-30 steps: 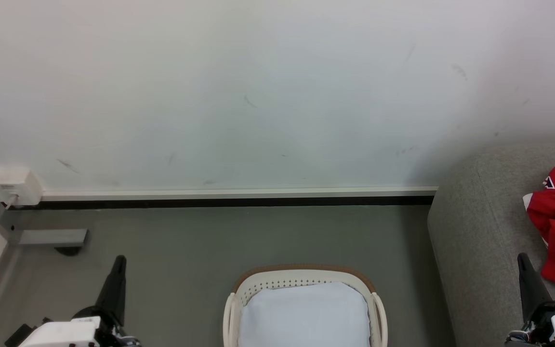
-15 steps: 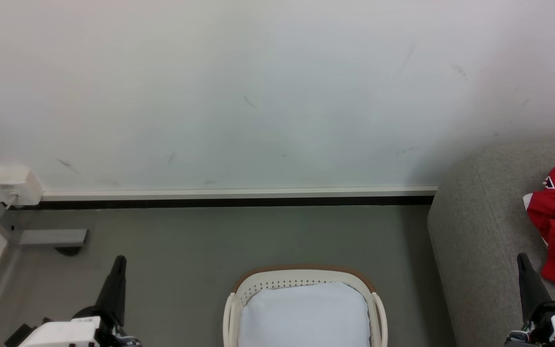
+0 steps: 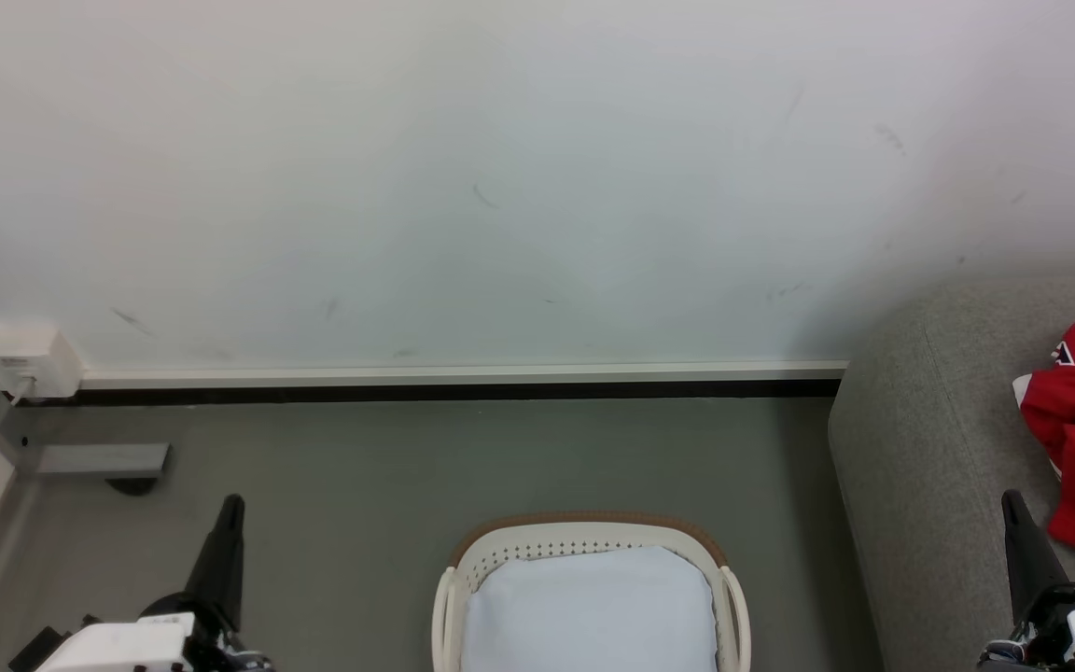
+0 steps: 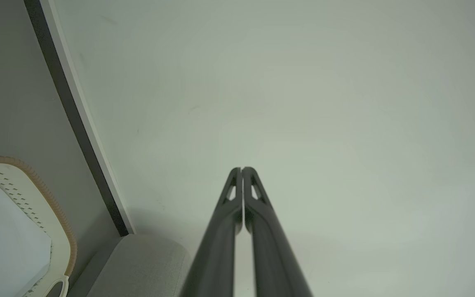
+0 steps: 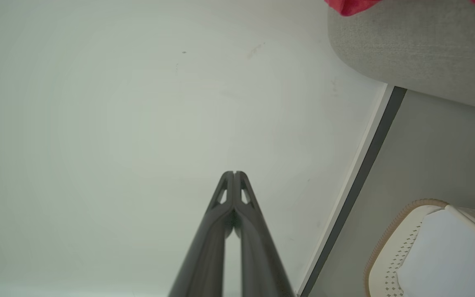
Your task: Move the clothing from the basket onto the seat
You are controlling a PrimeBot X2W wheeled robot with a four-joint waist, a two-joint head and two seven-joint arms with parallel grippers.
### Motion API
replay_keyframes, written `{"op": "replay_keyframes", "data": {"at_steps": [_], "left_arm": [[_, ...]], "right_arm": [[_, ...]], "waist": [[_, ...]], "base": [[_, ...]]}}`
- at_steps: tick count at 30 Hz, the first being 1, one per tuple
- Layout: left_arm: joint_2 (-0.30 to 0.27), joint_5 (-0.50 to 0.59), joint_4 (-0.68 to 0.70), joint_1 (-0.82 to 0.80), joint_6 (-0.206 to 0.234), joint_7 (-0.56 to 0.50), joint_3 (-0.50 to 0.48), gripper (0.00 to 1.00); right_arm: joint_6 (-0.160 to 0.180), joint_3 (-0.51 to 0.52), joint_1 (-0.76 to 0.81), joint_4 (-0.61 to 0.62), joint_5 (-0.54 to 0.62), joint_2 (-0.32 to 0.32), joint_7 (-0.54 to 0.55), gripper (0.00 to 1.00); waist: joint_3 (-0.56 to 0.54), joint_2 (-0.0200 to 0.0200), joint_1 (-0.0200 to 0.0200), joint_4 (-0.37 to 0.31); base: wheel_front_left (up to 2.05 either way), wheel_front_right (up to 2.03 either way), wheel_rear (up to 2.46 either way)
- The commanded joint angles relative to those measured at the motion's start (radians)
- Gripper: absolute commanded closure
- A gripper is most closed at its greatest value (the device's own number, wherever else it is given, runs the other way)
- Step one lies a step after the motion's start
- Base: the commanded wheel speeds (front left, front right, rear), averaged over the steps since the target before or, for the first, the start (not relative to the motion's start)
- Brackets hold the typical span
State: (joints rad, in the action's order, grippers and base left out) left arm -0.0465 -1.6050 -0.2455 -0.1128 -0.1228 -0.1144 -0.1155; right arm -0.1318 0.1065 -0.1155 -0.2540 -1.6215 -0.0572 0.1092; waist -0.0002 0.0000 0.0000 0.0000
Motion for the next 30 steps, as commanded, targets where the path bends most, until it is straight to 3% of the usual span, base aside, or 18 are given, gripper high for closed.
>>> {"op": "replay_keyframes", "data": {"at_steps": [1,30], "left_arm": [[-0.007,-0.012,0.004,-0.006,-0.002,-0.005,-0.002,1.0],[-0.007,-0.012,0.004,-0.006,-0.002,-0.005,-0.002,1.0]], "right_arm": [[0.002,0.004,-0.004,0.004,0.005,0.002,0.002,1.0],[0.002,0.005,-0.004,0.004,0.006,0.003,0.003,1.0]], "waist": [[0.0,0.0,0.0,0.0],[0.0,0.0,0.0,0.0]], "base": [[0.0,0.0,0.0],[0.0,0.0,0.0]]}}
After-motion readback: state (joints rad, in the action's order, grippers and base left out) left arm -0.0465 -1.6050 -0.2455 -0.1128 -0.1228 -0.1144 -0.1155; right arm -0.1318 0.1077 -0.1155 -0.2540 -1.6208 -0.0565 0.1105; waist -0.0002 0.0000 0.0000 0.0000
